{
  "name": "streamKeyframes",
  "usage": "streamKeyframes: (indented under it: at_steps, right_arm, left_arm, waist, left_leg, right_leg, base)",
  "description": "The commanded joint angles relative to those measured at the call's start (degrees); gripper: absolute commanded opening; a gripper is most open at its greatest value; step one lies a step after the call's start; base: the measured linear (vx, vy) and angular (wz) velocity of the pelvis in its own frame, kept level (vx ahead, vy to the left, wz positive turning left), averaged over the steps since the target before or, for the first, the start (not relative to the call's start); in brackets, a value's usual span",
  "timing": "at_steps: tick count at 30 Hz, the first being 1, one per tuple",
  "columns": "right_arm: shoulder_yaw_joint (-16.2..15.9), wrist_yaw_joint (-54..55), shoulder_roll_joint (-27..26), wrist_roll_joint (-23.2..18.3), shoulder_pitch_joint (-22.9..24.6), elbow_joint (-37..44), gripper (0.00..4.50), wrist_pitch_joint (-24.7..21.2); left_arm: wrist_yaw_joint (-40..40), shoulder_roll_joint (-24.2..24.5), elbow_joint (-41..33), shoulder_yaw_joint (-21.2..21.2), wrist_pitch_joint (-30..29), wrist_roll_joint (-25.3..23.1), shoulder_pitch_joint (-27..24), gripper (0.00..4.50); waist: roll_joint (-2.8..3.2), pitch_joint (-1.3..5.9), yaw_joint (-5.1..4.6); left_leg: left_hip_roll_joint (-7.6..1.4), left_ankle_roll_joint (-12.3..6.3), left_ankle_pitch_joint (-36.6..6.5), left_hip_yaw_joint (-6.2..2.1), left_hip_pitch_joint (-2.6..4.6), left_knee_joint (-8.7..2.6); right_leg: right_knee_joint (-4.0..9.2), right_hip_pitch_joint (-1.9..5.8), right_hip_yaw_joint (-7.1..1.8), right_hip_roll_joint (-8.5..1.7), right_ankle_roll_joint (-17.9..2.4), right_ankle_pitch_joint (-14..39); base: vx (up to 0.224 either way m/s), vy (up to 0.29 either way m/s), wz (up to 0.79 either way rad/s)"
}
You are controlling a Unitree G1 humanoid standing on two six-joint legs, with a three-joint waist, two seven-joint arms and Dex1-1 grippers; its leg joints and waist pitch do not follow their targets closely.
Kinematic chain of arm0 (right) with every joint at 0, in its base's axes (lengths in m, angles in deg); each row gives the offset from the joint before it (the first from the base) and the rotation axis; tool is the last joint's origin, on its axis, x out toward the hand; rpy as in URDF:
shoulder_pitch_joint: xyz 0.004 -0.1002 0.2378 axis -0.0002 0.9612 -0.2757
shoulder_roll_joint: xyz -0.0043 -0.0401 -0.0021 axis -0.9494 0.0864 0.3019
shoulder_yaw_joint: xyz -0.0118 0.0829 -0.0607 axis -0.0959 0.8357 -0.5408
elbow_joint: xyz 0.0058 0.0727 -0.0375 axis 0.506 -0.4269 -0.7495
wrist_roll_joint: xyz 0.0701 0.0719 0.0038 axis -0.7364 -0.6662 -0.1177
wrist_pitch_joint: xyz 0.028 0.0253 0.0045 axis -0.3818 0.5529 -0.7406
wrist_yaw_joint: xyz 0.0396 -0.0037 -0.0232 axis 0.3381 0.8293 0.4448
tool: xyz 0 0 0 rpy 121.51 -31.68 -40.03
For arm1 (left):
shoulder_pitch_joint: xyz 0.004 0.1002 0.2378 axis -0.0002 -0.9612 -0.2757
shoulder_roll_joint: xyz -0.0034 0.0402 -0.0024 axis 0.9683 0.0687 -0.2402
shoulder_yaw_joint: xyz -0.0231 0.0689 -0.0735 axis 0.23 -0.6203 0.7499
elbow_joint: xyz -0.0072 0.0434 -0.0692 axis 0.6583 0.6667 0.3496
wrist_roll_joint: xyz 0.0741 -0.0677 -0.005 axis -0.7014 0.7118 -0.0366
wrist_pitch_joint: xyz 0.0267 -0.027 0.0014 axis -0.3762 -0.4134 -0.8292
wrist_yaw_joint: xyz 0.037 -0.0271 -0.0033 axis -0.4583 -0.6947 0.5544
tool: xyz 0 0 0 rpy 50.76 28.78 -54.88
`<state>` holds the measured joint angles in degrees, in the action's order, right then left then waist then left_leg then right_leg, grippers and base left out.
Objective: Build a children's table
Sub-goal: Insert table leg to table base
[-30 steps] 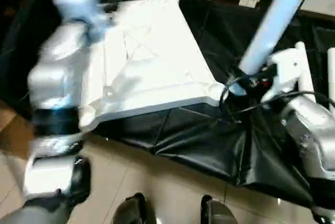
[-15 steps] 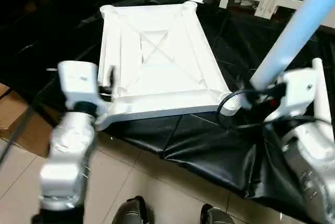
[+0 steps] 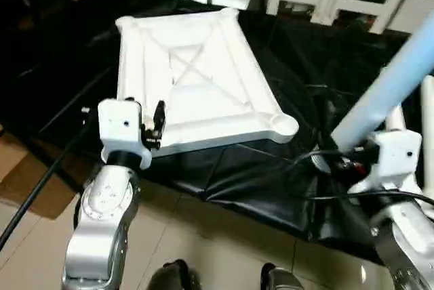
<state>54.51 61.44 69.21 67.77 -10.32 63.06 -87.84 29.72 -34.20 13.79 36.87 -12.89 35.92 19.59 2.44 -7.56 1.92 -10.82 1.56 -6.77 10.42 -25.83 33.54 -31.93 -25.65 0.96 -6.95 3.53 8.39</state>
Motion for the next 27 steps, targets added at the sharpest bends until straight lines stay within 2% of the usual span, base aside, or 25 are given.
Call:
streamKeyframes:
  at_steps: [1,2,3,4,5,6,7,8,9,10,11,12,13,14,16,17,19,20,21,22,23,24,25,26,27]
  right_arm:
    - [0.83,0.26,-0.07,0.78,0.29,1.45,1.91,1.13]
    - [0.64,0.44,0.08,1.21,0.27,1.20,1.91,1.52]
    - [0.46,0.84,-0.04,1.37,-0.24,0.82,1.91,1.57]
    - [0.28,1.18,-0.27,1.28,-0.76,0.60,1.91,1.53]
    - [0.22,1.39,-0.45,1.13,-1.12,0.50,1.91,1.44]
    - [0.09,1.48,-0.60,1.02,-1.45,0.41,1.91,1.32]
    - [-0.19,1.40,-0.66,1.00,-1.58,0.42,1.91,1.18]
    - [-0.59,1.13,-0.64,1.01,-1.67,0.30,1.91,1.08]
    - [-0.84,0.97,-0.63,1.06,-1.70,0.12,1.91,1.09]
    - [-0.95,0.87,-0.65,1.08,-1.75,-0.07,1.91,1.09]
    - [-0.99,0.83,-0.66,1.09,-1.77,-0.16,1.91,1.08]
    - [-1.04,0.78,-0.67,1.12,-1.89,-0.40,1.91,1.00]
    - [-1.06,0.74,-0.69,1.15,-1.94,-0.52,1.91,1.00]
    - [-1.01,0.80,-0.90,1.09,-2.05,-0.99,1.91,0.72]
    - [-0.97,0.91,-0.99,1.02,-2.05,-1.14,1.91,0.53]
    - [-1.01,1.00,-0.96,0.95,-2.02,-1.30,1.91,0.43]
    - [-1.13,1.47,-1.12,1.52,-1.65,-1.64,1.91,-0.14]
    - [-1.18,1.94,-1.31,1.70,-1.44,-1.64,1.91,-0.81]
    - [-1.22,2.10,-1.29,1.73,-1.35,-1.61,1.91,-1.11]
    - [-1.23,2.12,-1.24,1.73,-1.32,-1.60,1.91,-1.21]
    - [-1.27,2.01,-1.13,1.74,-1.29,-1.57,1.91,-1.38]
    - [-1.27,1.98,-1.12,1.72,-1.29,-1.56,1.91,-1.40]
    - [-1.25,1.83,-1.06,1.60,-1.34,-1.51,1.91,-1.44]
    - [-1.23,1.78,-1.04,1.56,-1.35,-1.50,1.91,-1.45]
    - [-1.28,1.47,-0.86,1.23,-1.40,-1.51,1.91,-1.93]
  left_arm:
    - [-0.12,-0.30,-1.27,-0.46,0.27,-0.25,0.09,3.00]
    - [0.07,-0.37,-1.22,-0.64,0.38,-0.22,0.12,3.00]
    - [0.18,-0.45,-1.09,-0.86,1.01,-0.21,0.06,3.00]
    - [0.08,-0.55,-1.06,-1.08,1.37,0.12,-0.13,3.00]
    - [-0.01,-0.62,-1.06,-1.22,1.56,0.35,-0.26,3.00]
    - [-0.09,-0.66,-1.03,-1.31,1.61,0.48,-0.32,3.00]
    - [-0.03,-0.69,-1.04,-1.37,1.73,0.32,-0.39,3.00]
    - [0.04,-0.79,-1.04,-1.46,1.91,0.01,-0.40,3.00]
    - [0.19,-0.98,-1.08,-1.36,2.14,-0.19,-0.41,3.00]
    - [0.14,-1.13,-1.16,-1.26,2.16,-0.12,-0.42,3.00]
    - [0.09,-1.19,-1.20,-1.22,2.13,-0.07,-0.43,3.00]
    - [-0.09,-1.01,-1.33,-1.32,1.89,-0.26,-0.42,3.00]
    - [-0.15,-0.92,-1.33,-1.37,1.89,-0.30,-0.43,3.00]
    - [-0.38,-0.59,-1.09,-1.69,1.77,-0.16,-0.39,3.00]
    - [-0.45,-0.48,-0.91,-1.80,1.97,-0.21,-0.31,3.00]
    - [-0.54,-0.54,-0.80,-1.82,2.13,-0.27,-0.30,3.00]
    - [-0.85,-0.57,-0.04,-1.80,2.47,-0.34,-0.14,3.00]
    - [-1.09,-0.48,0.53,-1.85,2.40,-0.34,-0.03,3.00]
    - [-1.13,-0.44,0.77,-1.92,2.38,-0.39,0.03,3.00]
    - [-1.08,-0.47,0.90,-1.97,2.38,-0.44,0.08,3.00]
    - [-0.97,-0.54,1.09,-2.07,2.21,-0.25,0.17,3.00]
    - [-0.96,-0.54,1.13,-2.10,2.20,-0.24,0.19,3.00]
    - [-0.98,-0.52,1.26,-2.25,2.25,-0.24,0.24,3.00]
    - [-0.99,-0.51,1.30,-2.29,2.27,-0.25,0.25,3.00]
    - [-0.80,-0.70,1.53,-2.50,2.19,-0.39,0.08,3.00]
  waist:
    - [0.62,3.74,-0.60]
    - [1.11,3.07,-0.89]
    - [1.28,2.74,-1.02]
    - [1.75,2.60,-0.50]
    - [1.78,2.88,4.71]
    - [0.38,3.33,4.66]
    - [-3.33,2.57,2.79]
    - [-2.17,2.80,2.31]
    - [-3.18,2.33,2.12]
    - [-1.92,3.80,3.52]
    - [0.00,4.62,3.10]
    - [0.42,4.57,1.75]
    - [0.77,4.03,0.85]
    - [0.94,3.65,0.40]
    - [0.78,3.48,-0.02]
    - [0.34,3.46,-0.46]
    - [0.64,3.40,-0.66]
    - [0.14,3.63,-0.86]
    - [0.49,4.20,-1.29]
    - [-1.16,3.58,-1.35]
    - [-0.40,3.59,-0.59]
    - [-0.90,3.27,-1.09]
    - [-0.96,3.01,-1.61]
    - [-0.32,2.34,-2.69]
    - [1.66,2.57,-1.81]
  left_leg:
    - [-0.51,4.00,-40.36,-1.82,3.08,-5.89]
    - [-0.98,4.55,-45.84,-2.23,3.31,-7.19]
    - [-1.53,4.62,-49.07,-2.10,2.83,-8.65]
    - [-2.59,4.56,-52.22,-1.68,1.38,-11.04]
    - [-3.00,3.86,-52.53,3.66,-2.60,-13.90]
    - [-2.92,4.02,-46.08,4.25,-0.45,-11.81]
    - [1.37,3.84,-24.86,0.00,9.89,8.11]
    - [2.10,1.96,-13.26,-3.23,6.79,8.10]
    - [3.95,1.50,-8.34,-5.45,0.95,6.19]
    - [1.80,2.86,-11.24,-5.11,2.96,2.59]
    - [0.38,4.38,-17.20,-4.13,7.42,-0.13]
    - [-0.25,5.04,-24.14,-4.14,6.21,-2.37]
    - [-0.47,5.29,-28.14,-4.33,5.05,-3.58]
    - [-0.35,5.57,-33.58,-4.50,4.92,-4.03]
    - [0.03,5.99,-37.15,-4.56,5.32,-4.13]
    - [0.26,5.69,-36.93,-4.59,4.96,-4.19]
    - [0.47,5.27,-36.40,-4.54,4.73,-4.23]
    - [1.25,1.99,-33.02,-3.69,4.05,-3.70]
    - [1.23,3.45,-31.50,-1.01,7.12,-1.38]
    - [1.89,2.29,-31.72,-0.39,7.57,-0.54]
    - [1.78,1.33,-32.61,0.07,7.85,-0.92]
    - [1.59,-1.01,-35.67,0.81,8.72,-0.95]
    - [1.46,-2.03,-37.59,1.16,8.70,-1.35]
    - [0.26,-3.44,-43.81,2.30,8.60,-3.62]
    - [-3.34,-3.54,-54.22,4.17,4.62,-9.39]
  right_leg:
    - [5.37,1.54,2.03,1.59,0.86,34.92]
    - [5.24,1.94,3.04,2.49,0.32,34.31]
    - [4.07,2.88,3.83,3.29,-0.26,32.46]
    - [-0.20,4.91,4.10,3.77,-1.56,27.91]
    - [-10.46,7.39,3.20,3.59,-4.21,15.64]
    - [-10.08,5.79,-0.24,2.80,-2.68,24.68]
    - [8.83,-7.13,-3.63,-5.53,1.56,67.72]
    - [8.49,-4.52,-7.33,-5.52,0.04,71.34]
    - [4.61,3.05,-5.97,-4.02,-1.12,64.55]
    - [2.86,3.37,-5.05,-3.30,-1.73,56.22]
    - [0.88,0.17,-2.75,1.86,-4.71,33.18]
    - [0.00,1.68,-2.02,3.07,-6.34,20.38]
    - [0.26,2.67,-1.82,2.56,-7.24,17.26]
    - [1.02,2.98,-1.47,2.04,-6.63,21.77]
    - [2.18,2.89,-1.31,1.49,-5.24,26.70]
    - [2.61,3.27,-1.22,1.21,-4.43,28.18]
    - [2.89,3.32,-1.23,0.88,-3.66,30.07]
    - [4.00,3.86,-1.35,-0.48,-2.83,35.31]
    - [5.90,0.70,-3.87,0.78,-1.33,38.49]
    - [6.57,0.57,-3.75,1.12,0.28,40.63]
    - [6.71,0.69,-3.97,1.11,0.57,41.43]
    - [6.98,0.07,-3.20,1.12,1.46,42.87]
    - [6.82,0.32,-2.12,1.48,1.87,43.01]
    - [5.34,0.71,1.76,3.05,1.83,41.85]
    - [-10.10,5.46,5.23,2.93,-2.01,25.82]
  base:
    - [-0.052,0.024,-0.14]
    - [-0.062,0.032,-0.15]
    - [-0.087,0.018,-0.08]
    - [-0.087,0.018,-0.08]
    - [-0.124,-0.019,0.11]
    - [0.009,-0.125,0.28]
    - [0.009,-0.125,0.28]
    - [0.117,-0.107,0.10]
    - [0.061,0.009,0.14]
    - [0.061,0.009,0.14]
    - [-0.078,-0.051,0.41]
    - [-0.124,-0.036,0.24]
    - [-0.124,-0.036,0.24]
    - [-0.052,0.056,-0.01]
    - [-0.059,0.061,-0.03]
    - [-0.052,0.049,-0.01]
    - [0.000,0.000,0.00]
    - [0.000,0.000,0.00]
    - [-0.081,0.045,-0.29]
    - [-0.081,0.045,-0.29]
    - [-0.075,0.081,-0.58]
    - [-0.029,0.107,-0.73]
    - [-0.029,0.107,-0.73]
    - [-0.046,0.126,-0.81]
    - [-0.102,0.130,-0.71]
